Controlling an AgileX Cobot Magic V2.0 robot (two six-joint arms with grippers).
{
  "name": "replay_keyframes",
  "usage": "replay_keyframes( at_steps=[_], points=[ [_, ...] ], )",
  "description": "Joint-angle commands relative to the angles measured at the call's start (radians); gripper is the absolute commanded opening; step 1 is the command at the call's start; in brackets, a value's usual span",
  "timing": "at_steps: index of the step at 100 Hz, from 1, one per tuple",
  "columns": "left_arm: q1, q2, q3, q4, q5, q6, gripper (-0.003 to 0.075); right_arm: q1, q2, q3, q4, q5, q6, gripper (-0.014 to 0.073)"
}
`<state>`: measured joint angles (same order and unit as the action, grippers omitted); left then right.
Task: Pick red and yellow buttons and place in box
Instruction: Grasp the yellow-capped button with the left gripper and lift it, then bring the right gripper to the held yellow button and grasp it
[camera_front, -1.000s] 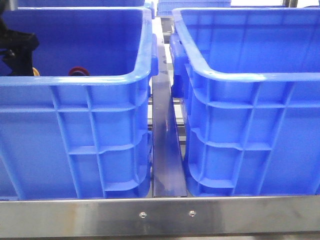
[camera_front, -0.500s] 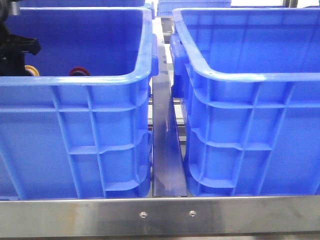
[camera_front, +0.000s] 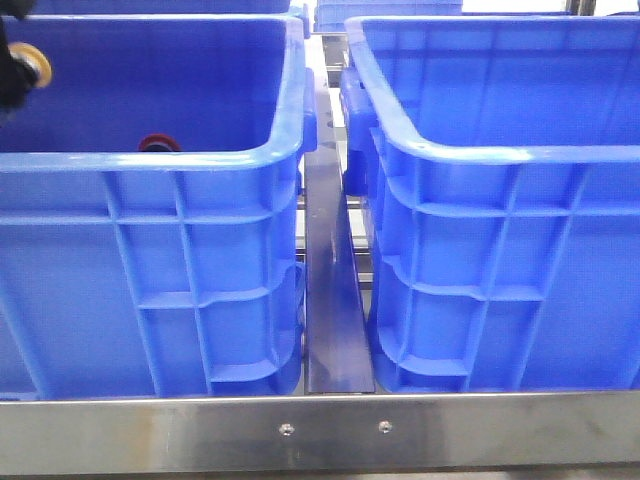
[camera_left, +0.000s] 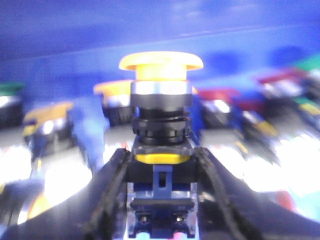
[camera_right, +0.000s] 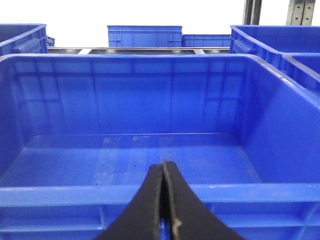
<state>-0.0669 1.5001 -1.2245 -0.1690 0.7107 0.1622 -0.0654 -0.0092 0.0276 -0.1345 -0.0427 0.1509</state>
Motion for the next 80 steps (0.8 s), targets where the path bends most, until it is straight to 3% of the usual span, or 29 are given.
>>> replay_keyframes(
  at_steps=[1,18,32,66,80],
  points=[
    [-0.005,-0.111,0.014,-0.109,-0.068,0.102,0.0116,0.005,-0.022,0.005,0.002,-0.070,0.000,-0.0057],
    [-0.006,-0.204,0.033,-0.392,0.025,0.320,0.0116,0.005,-0.022,0.005,0.002,-0.070,0.000,-0.0057],
    [-0.079,-0.237,0.033,-0.520,0.044,0.445,0.0116,0.005,-0.022,0.005,0.002,-0.072,0.000,-0.0057],
    [-0.414,-0.237,0.033,-0.526,0.006,0.447,0.0116,0.005,-0.022,0.005,0.002,-0.092,0.000,-0.0057],
    [-0.482,-0.237,0.033,-0.526,0.008,0.447,0.0116,0.005,-0.021,-0.019,0.002,-0.119,0.001,-0.0057]
  ],
)
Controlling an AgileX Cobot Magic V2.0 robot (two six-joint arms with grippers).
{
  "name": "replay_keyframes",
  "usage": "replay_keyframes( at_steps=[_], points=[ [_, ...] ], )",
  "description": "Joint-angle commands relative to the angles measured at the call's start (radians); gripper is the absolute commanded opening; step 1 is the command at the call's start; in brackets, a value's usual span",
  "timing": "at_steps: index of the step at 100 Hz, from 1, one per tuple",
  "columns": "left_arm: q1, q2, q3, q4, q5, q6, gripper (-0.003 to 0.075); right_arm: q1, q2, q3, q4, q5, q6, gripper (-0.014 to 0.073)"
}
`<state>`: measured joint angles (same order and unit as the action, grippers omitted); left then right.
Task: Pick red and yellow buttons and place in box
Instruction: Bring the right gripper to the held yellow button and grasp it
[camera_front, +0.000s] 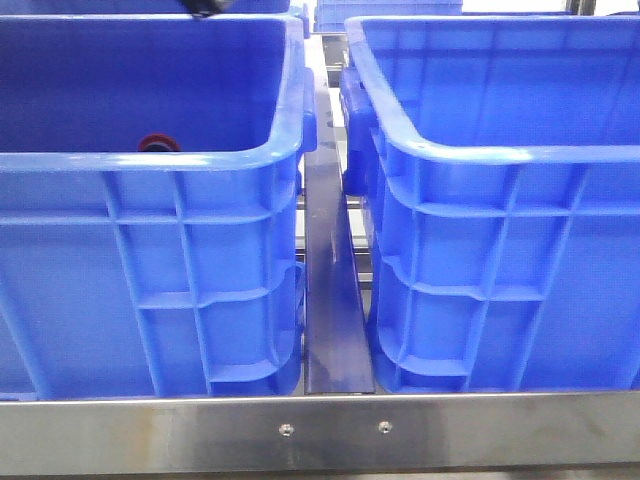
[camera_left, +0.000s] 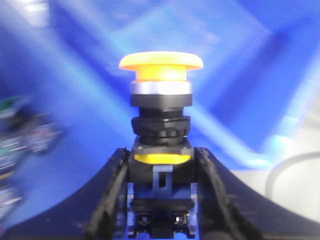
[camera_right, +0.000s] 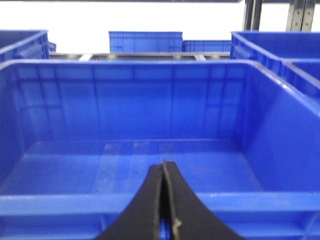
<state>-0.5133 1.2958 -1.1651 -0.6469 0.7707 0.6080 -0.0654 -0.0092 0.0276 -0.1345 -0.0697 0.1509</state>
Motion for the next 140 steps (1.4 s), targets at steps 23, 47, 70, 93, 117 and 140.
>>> replay_keyframes(
  at_steps=[23,47,70,93,117,140],
  points=[
    [-0.048,-0.029,-0.026,-0.048,-0.052,0.001,0.0116,0.005,0.023,-0.213,-0.016,0.154,0.001,-0.0057],
    [-0.048,-0.016,-0.026,-0.048,-0.054,0.001,0.0116,0.005,0.153,-0.407,-0.015,0.291,0.001,-0.0057],
    [-0.048,-0.016,-0.026,-0.048,-0.054,0.001,0.0116,0.005,0.381,-0.553,-0.015,0.461,0.001,-0.0057],
    [-0.048,-0.016,-0.026,-0.048,-0.054,0.001,0.0116,0.005,0.604,-0.668,0.085,0.493,0.000,0.0122],
    [-0.048,-0.016,-0.026,-0.048,-0.054,0.001,0.0116,0.027,0.761,-0.788,0.352,0.550,-0.009,0.0492],
    [-0.048,-0.016,-0.026,-0.048,-0.054,0.001,0.0116,0.132,0.847,-0.861,0.769,0.542,-0.161,0.0487]
  ],
)
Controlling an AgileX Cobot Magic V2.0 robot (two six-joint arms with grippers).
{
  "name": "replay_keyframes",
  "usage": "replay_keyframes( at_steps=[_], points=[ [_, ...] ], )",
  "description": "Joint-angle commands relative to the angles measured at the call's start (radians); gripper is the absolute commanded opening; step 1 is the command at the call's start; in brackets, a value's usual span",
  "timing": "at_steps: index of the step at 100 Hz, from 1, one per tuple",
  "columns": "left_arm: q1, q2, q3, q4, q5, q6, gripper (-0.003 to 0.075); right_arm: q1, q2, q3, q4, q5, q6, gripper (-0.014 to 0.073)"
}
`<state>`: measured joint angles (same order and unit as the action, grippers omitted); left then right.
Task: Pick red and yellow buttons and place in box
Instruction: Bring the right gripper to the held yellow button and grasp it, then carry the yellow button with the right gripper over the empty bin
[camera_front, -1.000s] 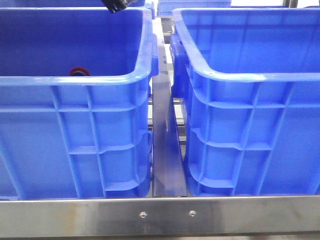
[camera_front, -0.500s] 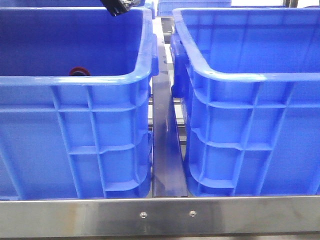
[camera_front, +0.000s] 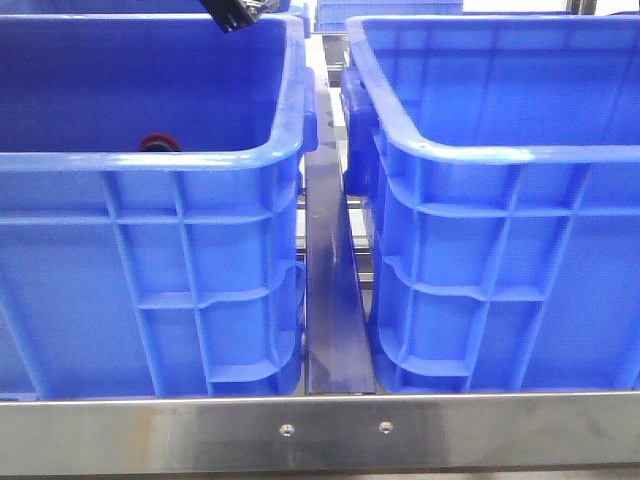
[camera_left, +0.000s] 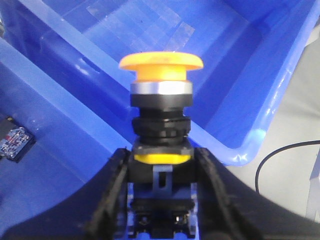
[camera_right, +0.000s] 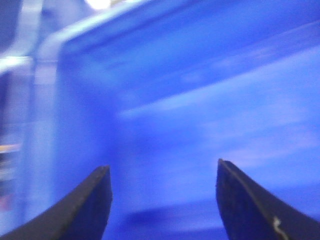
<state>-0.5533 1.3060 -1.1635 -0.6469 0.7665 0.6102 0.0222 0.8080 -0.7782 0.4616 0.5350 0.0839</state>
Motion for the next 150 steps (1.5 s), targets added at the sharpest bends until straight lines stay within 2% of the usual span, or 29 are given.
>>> replay_keyframes(
  at_steps=[1,27,46,79,99,104,117,124,141,146,150],
  points=[
    [-0.008,-0.026,-0.028,-0.048,-0.050,-0.001,0.0116,0.049,0.033,-0.059,0.186,-0.063,-0.102,0.0487],
    [-0.008,-0.026,-0.028,-0.048,-0.050,-0.001,0.0116,0.215,0.172,-0.123,0.671,-0.038,-0.379,0.0487],
    [-0.008,-0.026,-0.028,-0.048,-0.050,-0.001,0.0116,0.277,0.292,-0.187,0.841,0.036,-0.489,0.0487],
    [-0.008,-0.026,-0.028,-0.048,-0.050,-0.001,0.0116,0.328,0.492,-0.296,0.865,0.092,-0.492,0.0487],
    [-0.008,-0.026,-0.028,-0.048,-0.050,-0.001,0.0116,0.328,0.530,-0.323,0.867,0.155,-0.493,0.0486],
    [-0.008,-0.026,-0.028,-0.048,-0.050,-0.001,0.0116,0.328,0.530,-0.326,0.868,0.149,-0.493,0.0460],
    [-0.008,-0.026,-0.028,-0.048,-0.050,-0.001,0.0116,0.328,0.530,-0.326,0.871,0.136,-0.493,0.0284],
    [-0.008,-0.026,-0.028,-0.048,-0.050,-0.001,0.0116,0.328,0.530,-0.326,0.871,0.137,-0.493,0.0221],
    [-0.008,-0.026,-0.028,-0.048,-0.047,-0.001,0.0127,0.328,0.530,-0.326,0.871,0.149,-0.493,0.0199],
    [-0.008,-0.026,-0.028,-0.048,-0.047,-0.001,0.0162,0.328,0.530,-0.326,0.871,0.154,-0.493,0.0199],
    [-0.008,-0.026,-0.028,-0.048,-0.047,-0.001,0.0219,0.328,0.530,-0.326,0.871,0.155,-0.493,0.0199]
  ],
)
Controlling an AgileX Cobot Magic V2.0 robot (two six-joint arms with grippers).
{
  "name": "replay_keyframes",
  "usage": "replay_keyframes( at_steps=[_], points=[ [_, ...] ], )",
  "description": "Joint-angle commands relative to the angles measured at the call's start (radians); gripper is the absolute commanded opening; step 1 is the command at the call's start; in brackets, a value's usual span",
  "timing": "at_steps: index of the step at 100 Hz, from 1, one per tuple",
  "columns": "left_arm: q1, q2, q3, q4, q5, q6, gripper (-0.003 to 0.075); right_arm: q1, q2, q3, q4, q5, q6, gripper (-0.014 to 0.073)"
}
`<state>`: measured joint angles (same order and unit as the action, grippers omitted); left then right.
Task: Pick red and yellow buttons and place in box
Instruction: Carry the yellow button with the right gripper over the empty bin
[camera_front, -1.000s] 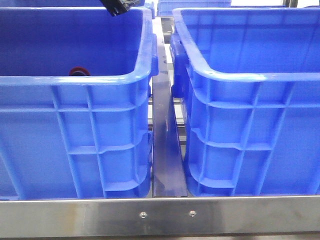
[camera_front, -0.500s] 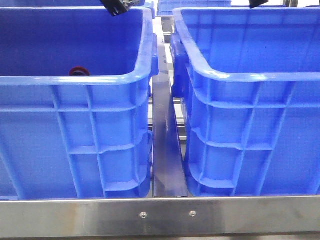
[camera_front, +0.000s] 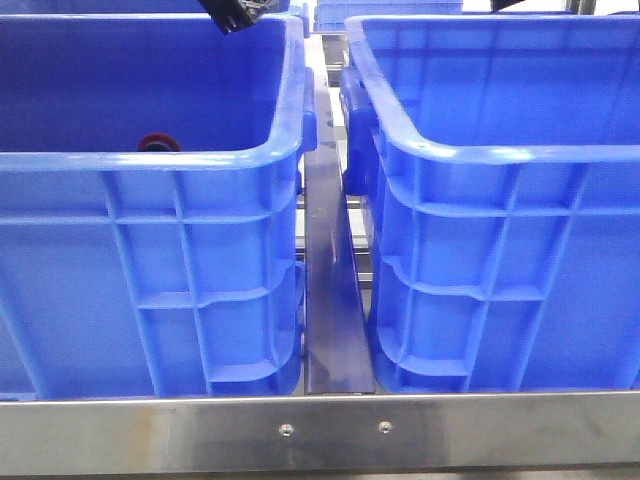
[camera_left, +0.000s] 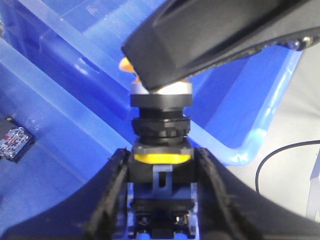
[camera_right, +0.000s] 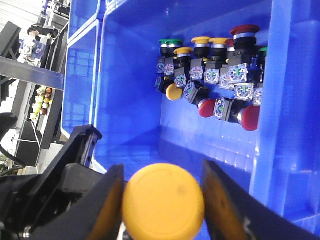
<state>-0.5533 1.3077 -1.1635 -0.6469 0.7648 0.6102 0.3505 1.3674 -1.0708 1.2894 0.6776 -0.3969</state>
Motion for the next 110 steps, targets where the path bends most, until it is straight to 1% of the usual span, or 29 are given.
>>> replay_keyframes(
  at_steps=[1,6,11,16,20,36,50,55,65,72,77,102,110],
  points=[
    [-0.008,-0.027,-0.028,-0.048,-0.046,-0.001,0.0230,0.000,-0.029,-0.033,0.043,0.012,-0.012,0.0199],
    [-0.008,-0.027,-0.028,-0.048,-0.050,-0.006,0.0328,0.000,-0.029,-0.033,0.043,0.012,-0.012,0.0199],
    [-0.008,-0.027,-0.028,-0.048,-0.054,-0.006,0.0402,-0.001,-0.029,-0.033,0.043,0.007,-0.013,0.0199],
    [-0.008,-0.027,-0.028,-0.048,-0.057,-0.006,0.0456,-0.011,-0.032,-0.033,0.043,0.002,-0.033,0.0199],
    [-0.008,-0.027,-0.028,-0.048,-0.057,-0.006,0.0470,-0.025,-0.038,-0.033,0.043,0.000,-0.062,0.0199],
    [-0.008,-0.027,-0.028,-0.048,-0.051,-0.006,0.0470,-0.128,-0.077,-0.033,0.043,-0.023,-0.167,0.0199],
    [-0.008,-0.029,-0.028,-0.048,-0.049,-0.006,0.0470,-0.233,-0.110,-0.033,0.043,-0.056,-0.349,0.0199],
    [-0.008,-0.029,-0.028,-0.048,-0.049,-0.006,0.0470,-0.265,-0.113,-0.033,0.042,-0.085,-0.439,0.0194],
    [-0.008,-0.029,-0.028,-0.048,-0.047,-0.006,0.0458,-0.286,-0.108,-0.029,0.028,-0.159,-0.629,0.0193],
    [-0.008,-0.029,-0.028,-0.048,-0.047,-0.006,0.0450,-0.286,-0.096,-0.021,0.024,-0.219,-0.736,0.0193],
    [-0.008,-0.029,-0.028,-0.048,-0.047,-0.006,0.0447,-0.284,-0.082,-0.012,0.024,-0.259,-0.790,0.0193],
    [-0.008,-0.029,-0.028,-0.048,-0.047,-0.006,0.0439,-0.282,0.021,-0.005,0.024,-0.542,-0.909,0.0193],
    [-0.008,-0.029,-0.028,-0.048,-0.047,-0.006,0.0439,-0.282,0.055,-0.005,0.024,-0.585,-0.916,0.0193]
  ],
)
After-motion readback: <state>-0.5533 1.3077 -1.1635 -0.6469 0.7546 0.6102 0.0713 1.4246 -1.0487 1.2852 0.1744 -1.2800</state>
